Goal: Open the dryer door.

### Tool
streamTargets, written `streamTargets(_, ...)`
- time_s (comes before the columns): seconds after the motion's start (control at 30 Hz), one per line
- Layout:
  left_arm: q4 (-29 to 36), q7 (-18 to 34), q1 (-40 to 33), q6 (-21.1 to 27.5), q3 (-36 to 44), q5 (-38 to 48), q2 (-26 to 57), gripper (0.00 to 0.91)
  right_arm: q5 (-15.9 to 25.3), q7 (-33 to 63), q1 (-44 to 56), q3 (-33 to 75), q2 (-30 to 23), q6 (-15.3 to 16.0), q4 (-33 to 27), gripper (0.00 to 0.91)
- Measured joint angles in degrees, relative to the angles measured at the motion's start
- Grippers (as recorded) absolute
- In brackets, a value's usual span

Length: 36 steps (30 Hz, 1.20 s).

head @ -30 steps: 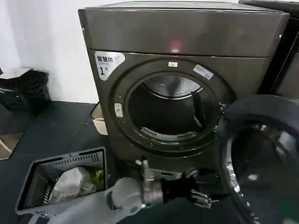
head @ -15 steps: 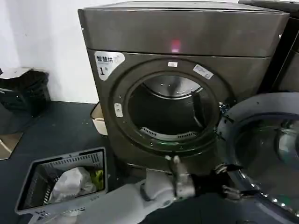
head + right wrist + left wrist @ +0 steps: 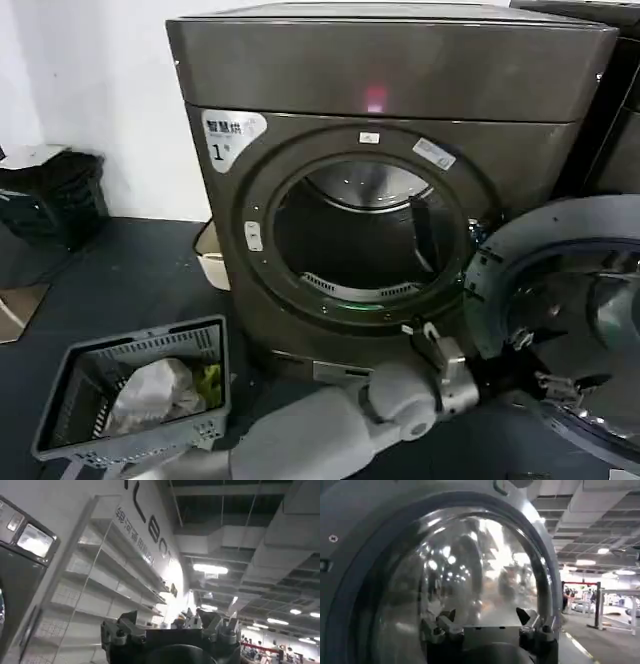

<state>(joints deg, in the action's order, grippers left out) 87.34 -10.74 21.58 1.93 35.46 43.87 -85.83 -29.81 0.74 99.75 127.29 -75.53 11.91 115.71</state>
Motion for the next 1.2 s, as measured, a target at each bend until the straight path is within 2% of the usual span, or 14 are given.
streamTargets(0.3,-2.36,3.56,-0.47,-0.95,-0.14,-1.15,-1.21,0.907,-0.36,-0.16,0.05,-0.11,-0.22,-0.21,0.63,0.907)
streamTargets(0.5,-1.8,3.82,-0.28,-2.28,-0.88,-1.13,-0.34,0.907,-0.43,-0.27,0.05,-0.26,-0.05,-0.36,0.7,0.907)
streamTargets(0.77,2.14,2.15,0.69,-10.75,-1.79,2.23,3.75,0.907,-0.49,-0.15,-0.13,-0.28,0.38,-1.27,0.27,0.907)
streamTargets(1.0,6.87,3.52,2.03,-18.91,-3.14,-1.32,10.18,0.907,-0.74,-0.05,-0.21,0.03,1.27,-1.88,-0.75,0.907)
streamTargets(1.2,10.51,3.45,2.69,-20.99,-5.07,0.74,17.8,0.907,-2.62,0.7,-0.2,1.76,2.63,-0.95,-0.9,0.907)
